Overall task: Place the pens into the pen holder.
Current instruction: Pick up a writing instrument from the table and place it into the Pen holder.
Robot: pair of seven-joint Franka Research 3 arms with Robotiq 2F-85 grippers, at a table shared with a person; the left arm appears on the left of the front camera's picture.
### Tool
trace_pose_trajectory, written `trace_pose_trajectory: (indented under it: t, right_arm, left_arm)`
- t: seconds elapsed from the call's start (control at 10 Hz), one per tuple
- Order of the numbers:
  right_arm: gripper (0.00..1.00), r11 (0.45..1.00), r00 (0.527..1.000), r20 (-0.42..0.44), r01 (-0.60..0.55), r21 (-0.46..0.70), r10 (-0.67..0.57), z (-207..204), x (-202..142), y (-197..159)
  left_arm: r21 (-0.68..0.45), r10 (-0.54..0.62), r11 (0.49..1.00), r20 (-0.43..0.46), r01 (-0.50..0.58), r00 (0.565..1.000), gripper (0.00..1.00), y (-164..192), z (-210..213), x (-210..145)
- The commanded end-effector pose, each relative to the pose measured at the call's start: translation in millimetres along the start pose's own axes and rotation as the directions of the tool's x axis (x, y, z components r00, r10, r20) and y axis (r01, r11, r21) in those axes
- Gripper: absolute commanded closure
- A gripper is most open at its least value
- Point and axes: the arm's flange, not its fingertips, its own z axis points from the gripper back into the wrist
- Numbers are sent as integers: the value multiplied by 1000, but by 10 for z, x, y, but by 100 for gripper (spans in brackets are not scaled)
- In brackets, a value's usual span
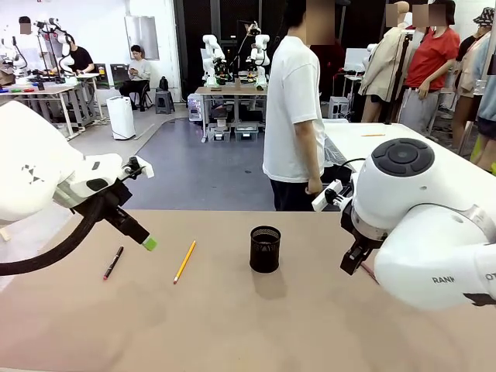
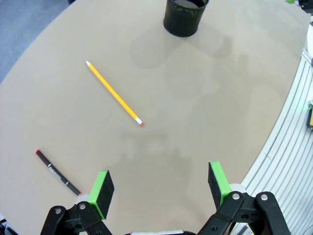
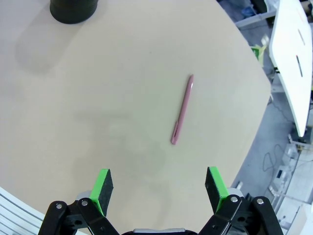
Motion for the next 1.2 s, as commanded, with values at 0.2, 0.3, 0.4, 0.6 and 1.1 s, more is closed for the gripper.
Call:
trace_pose_trajectory:
  t: [0.2, 0.3, 0.4, 0.6, 1.1]
  right_arm:
    - [0, 975, 998, 39, 44, 220, -54, 118, 89, -131]
    - [0, 951, 994, 58, 72, 301, -93, 160, 117, -206]
    - [0, 929, 992, 68, 77, 361, -109, 219, 142, -271]
    - [0, 907, 980, 156, 46, 420, -122, 389, 169, -452]
    - [0, 899, 934, 351, -100, 426, -63, 777, 83, -1131]
  left_arm:
    - [-24, -115, 993, 5, 115, 993, 0, -69, 83, 69]
    - [-51, -144, 988, 27, 146, 989, 0, -57, 119, 92]
    - [-87, -159, 983, 57, 164, 986, 0, -60, 152, 105]
    - [-136, -196, 968, 119, 211, 973, 0, 4, 298, 98]
    - [-60, -262, 957, 254, 285, 931, 0, 445, 816, 1]
